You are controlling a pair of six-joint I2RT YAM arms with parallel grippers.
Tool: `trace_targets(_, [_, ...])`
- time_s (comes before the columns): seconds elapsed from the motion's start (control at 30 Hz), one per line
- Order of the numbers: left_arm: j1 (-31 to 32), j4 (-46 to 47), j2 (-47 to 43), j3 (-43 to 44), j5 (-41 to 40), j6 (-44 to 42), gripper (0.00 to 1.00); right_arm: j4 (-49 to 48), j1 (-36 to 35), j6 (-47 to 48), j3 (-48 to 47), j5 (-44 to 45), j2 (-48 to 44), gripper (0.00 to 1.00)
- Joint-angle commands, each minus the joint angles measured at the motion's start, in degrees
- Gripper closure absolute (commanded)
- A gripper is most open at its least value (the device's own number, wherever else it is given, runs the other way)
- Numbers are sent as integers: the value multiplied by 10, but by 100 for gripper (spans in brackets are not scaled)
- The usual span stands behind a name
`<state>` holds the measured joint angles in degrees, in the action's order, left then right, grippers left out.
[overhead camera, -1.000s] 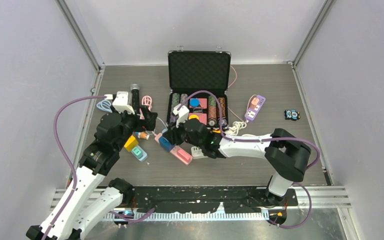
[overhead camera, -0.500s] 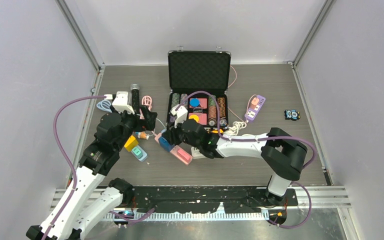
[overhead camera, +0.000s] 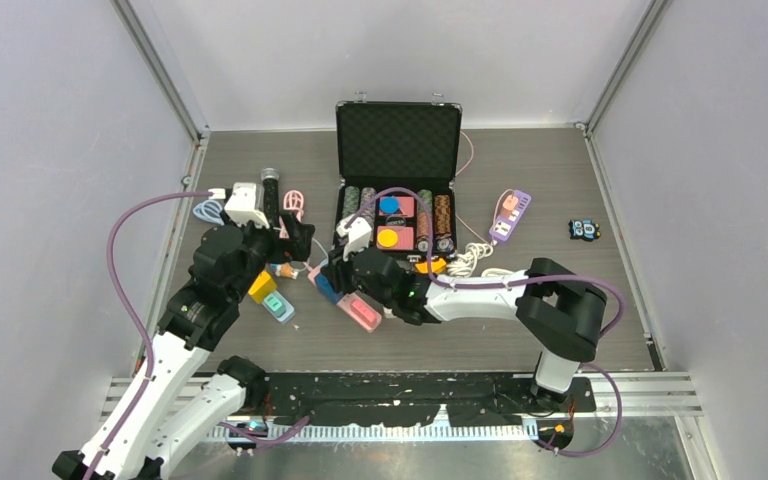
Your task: Insert the plug
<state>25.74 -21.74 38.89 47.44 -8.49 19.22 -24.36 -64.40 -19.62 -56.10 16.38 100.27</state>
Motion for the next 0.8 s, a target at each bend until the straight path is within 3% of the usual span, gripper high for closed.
trace_targets(0.0, [-3, 15, -3, 1, 3, 1, 10, 236, -6, 13, 23, 52, 85, 95])
trace_targets(0.27, [-3, 3, -9, 9, 1, 3, 10, 258, -8, 2, 7, 67, 55, 95])
trace_targets(0.43, [-4, -20, 1, 26, 4, -2, 7, 313, -4, -3, -73, 51, 23, 89])
trace_targets(0.53, [-3, -42, 5, 35, -1, -8, 4, 338, -4, -12, -125, 37, 9, 68])
trace_targets(0.57, [-3, -50, 6, 38, -3, -8, 3, 347, -4, -17, -146, 36, 5, 52])
trace_targets(0.63, [-3, -64, 9, 45, -9, -8, 2, 359, -4, -22, -170, 42, -5, 31])
trace_targets(0.7, [-4, -81, 12, 53, -15, -8, 1, 360, -4, -24, -183, 44, -22, 19])
trace_targets(0.77, [-3, -94, 13, 60, -24, -7, 0, 348, -4, -22, -182, 39, -45, 13])
